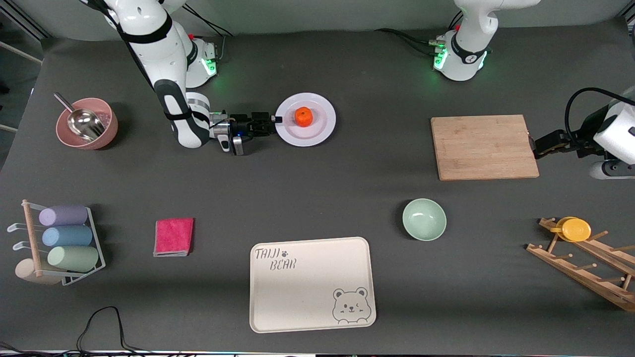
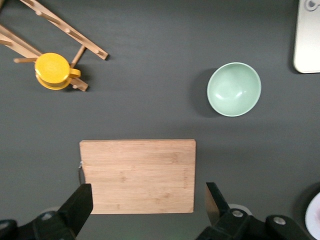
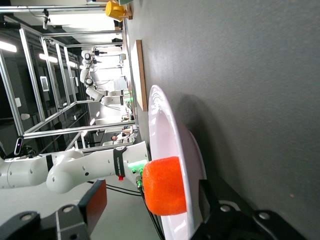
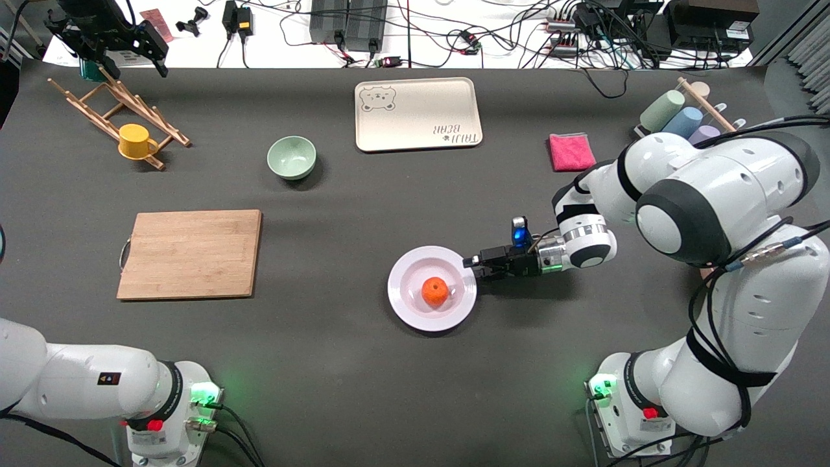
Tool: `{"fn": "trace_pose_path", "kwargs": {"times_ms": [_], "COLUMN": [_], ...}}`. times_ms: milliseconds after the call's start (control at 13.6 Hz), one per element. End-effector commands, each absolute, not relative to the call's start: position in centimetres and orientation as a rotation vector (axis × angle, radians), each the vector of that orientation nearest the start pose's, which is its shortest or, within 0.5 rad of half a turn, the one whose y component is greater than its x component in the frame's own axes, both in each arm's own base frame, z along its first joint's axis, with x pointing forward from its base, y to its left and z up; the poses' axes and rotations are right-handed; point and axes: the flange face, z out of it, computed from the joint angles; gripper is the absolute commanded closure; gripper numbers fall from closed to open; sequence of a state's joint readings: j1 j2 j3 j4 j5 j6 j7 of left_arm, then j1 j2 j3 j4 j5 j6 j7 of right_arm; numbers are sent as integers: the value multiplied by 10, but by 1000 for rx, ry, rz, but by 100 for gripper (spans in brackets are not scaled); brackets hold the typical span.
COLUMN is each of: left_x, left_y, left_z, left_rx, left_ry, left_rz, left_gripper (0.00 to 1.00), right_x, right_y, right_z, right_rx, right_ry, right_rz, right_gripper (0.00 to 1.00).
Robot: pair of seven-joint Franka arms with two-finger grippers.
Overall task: Place orange and plate with both arms
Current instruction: 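Lift the plate by its rim with the right gripper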
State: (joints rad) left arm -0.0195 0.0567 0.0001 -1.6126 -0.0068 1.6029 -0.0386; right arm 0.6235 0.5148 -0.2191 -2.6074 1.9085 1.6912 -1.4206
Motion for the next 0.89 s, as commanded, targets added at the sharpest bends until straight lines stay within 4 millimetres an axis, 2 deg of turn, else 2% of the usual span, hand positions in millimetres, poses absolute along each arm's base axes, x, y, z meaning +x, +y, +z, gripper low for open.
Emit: {"fn": "trace_pose_path", "kwargs": {"times_ms": [0, 295, 738, 811], "left_x": [572, 572, 579, 580], "left_y": [-13, -12, -8, -9], "left_z": [576, 574, 564, 565], "left_rx": [-3104, -3103, -3117, -3116], "left_ry": [8, 15, -5, -5], "left_rz": [103, 120, 124, 119], "left_gripper": [0, 0, 0, 0], "right_x": [294, 294, 293, 293], "right_y": [211, 210, 210, 210], "right_z": [59, 55, 52, 52], "right_rx": [-1812, -1812, -1813, -1813], "right_ry": [-47, -65, -84, -85], "right_rz": [75, 63, 48, 47], "right_gripper": [33, 48, 91, 94]}}
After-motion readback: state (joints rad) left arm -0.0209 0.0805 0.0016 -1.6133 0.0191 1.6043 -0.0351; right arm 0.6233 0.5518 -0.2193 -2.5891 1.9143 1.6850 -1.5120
